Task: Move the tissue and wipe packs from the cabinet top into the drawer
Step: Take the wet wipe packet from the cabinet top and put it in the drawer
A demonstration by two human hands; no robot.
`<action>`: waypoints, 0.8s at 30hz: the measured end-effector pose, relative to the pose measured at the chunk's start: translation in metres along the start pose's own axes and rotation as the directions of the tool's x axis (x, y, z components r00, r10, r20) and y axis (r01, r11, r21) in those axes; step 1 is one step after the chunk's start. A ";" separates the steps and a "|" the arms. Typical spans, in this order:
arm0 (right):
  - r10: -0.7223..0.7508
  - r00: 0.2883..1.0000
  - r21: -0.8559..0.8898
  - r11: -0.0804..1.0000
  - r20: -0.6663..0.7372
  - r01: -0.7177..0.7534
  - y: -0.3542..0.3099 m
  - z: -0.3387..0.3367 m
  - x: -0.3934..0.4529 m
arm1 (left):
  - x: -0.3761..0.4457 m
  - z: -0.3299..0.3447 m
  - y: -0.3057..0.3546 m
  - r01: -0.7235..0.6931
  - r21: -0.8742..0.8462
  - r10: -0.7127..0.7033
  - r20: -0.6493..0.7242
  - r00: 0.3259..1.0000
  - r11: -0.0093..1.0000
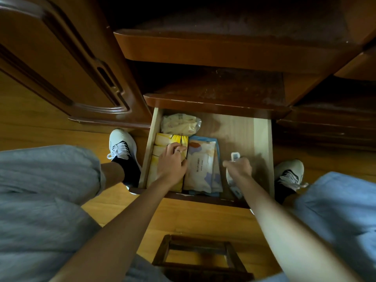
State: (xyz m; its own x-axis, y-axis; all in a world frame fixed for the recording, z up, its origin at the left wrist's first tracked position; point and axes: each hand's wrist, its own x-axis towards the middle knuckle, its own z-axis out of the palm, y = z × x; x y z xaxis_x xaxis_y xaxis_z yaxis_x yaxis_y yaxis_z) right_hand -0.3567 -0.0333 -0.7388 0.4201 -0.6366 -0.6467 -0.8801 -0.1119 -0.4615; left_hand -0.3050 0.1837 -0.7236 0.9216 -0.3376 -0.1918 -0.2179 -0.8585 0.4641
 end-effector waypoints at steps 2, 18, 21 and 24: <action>0.028 0.979 -0.100 0.995 0.200 -0.008 0.002 0.000 -0.004 | 0.000 0.000 0.000 0.012 -0.026 -0.012 -0.002 1.000 1.000; -0.054 0.891 -0.137 0.982 0.452 0.129 -0.001 0.005 -0.009 | -0.003 0.009 0.005 -0.053 0.149 0.038 0.099 0.994 0.987; -0.042 0.831 -0.177 0.970 0.554 0.167 0.003 0.007 -0.011 | -0.002 0.011 0.003 -0.048 0.153 0.031 0.112 0.993 0.987; -0.054 0.901 -0.123 0.985 0.430 0.118 0.003 0.000 -0.005 | -0.002 0.012 0.000 -0.056 0.175 0.037 0.108 0.993 0.983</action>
State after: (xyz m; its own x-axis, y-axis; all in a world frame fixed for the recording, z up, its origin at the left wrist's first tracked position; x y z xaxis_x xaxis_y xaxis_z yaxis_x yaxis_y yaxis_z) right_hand -0.3609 -0.0304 -0.7371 0.5216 -0.2398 -0.8188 -0.8449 -0.2788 -0.4565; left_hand -0.3111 0.1795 -0.7339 0.8728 -0.4087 -0.2667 -0.3217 -0.8928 0.3153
